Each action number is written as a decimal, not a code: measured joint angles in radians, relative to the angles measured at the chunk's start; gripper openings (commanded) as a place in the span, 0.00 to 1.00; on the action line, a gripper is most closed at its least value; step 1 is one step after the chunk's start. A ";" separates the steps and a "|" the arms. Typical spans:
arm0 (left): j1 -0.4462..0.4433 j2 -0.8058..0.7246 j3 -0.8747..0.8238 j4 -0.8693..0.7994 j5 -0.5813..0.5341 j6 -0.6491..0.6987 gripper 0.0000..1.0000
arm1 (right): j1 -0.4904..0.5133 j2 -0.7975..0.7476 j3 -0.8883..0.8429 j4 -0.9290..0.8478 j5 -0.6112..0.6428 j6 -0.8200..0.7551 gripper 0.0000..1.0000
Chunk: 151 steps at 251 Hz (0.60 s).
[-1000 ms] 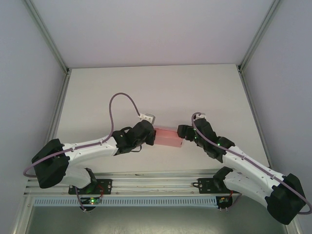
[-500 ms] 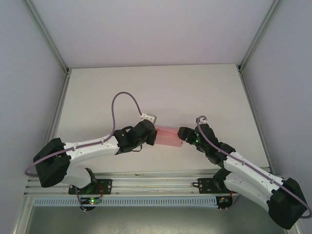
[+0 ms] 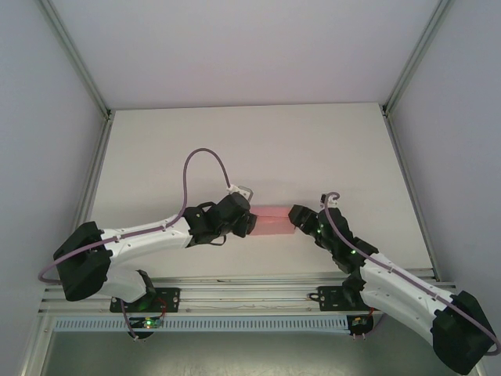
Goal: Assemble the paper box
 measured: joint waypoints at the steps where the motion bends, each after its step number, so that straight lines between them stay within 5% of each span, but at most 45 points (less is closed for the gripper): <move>1: 0.000 0.000 0.001 -0.002 0.001 0.000 0.60 | 0.000 -0.001 -0.001 0.000 0.000 0.000 0.60; 17: 0.000 -0.004 0.008 -0.027 0.014 0.007 0.69 | 0.000 -0.011 -0.007 0.000 0.005 0.011 0.60; 41: -0.001 -0.014 0.014 -0.068 0.037 0.029 1.00 | 0.010 -0.017 -0.010 -0.001 0.018 0.023 0.59; 151: -0.014 -0.045 0.043 -0.208 0.178 0.105 1.00 | 0.113 0.016 0.016 -0.013 0.095 0.056 0.52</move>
